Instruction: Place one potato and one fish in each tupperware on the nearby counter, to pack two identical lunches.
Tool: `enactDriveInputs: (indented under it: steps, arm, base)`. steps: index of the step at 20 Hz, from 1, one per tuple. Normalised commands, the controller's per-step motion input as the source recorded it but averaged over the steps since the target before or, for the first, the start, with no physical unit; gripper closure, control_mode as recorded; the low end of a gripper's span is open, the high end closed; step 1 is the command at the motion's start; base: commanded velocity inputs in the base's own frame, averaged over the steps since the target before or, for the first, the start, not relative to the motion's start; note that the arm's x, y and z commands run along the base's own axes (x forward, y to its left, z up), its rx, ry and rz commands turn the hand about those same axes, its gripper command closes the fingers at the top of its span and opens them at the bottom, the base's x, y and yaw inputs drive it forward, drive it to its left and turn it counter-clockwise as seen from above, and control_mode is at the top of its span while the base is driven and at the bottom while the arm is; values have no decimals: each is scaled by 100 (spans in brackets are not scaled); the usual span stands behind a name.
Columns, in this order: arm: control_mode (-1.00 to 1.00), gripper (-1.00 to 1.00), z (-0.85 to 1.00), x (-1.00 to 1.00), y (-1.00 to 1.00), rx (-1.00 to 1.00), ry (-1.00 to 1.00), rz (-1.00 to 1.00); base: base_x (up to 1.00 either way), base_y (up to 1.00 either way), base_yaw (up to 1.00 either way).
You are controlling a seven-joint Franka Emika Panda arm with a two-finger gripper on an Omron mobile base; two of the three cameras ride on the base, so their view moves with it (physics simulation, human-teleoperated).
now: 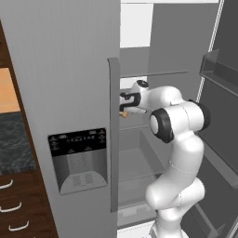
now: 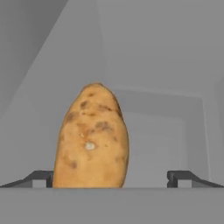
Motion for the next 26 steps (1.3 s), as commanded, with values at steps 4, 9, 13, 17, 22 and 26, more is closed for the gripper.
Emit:
enactDriveInputs:
  steps: [4,9,13,17,22,26]
  arm:
    - [-100,-100,-8,43,26,0,0,0]
    - [-100,-100,-29,22,17,0,1,0]
    - [-100,-100,-26,6,3,0,1,0]
    - [-100,100,-8,0,3,0,2,0]
    - [-100,100,-1,-1,0,0,2,0]
    - [-100,100,-13,-57,-10,1,0,-1]
  base:
    - [0,0,0]
    - [0,0,0]
    - [0,0,0]
    - [0,0,0]
    - [0,0,0]
    - [0,0,0]
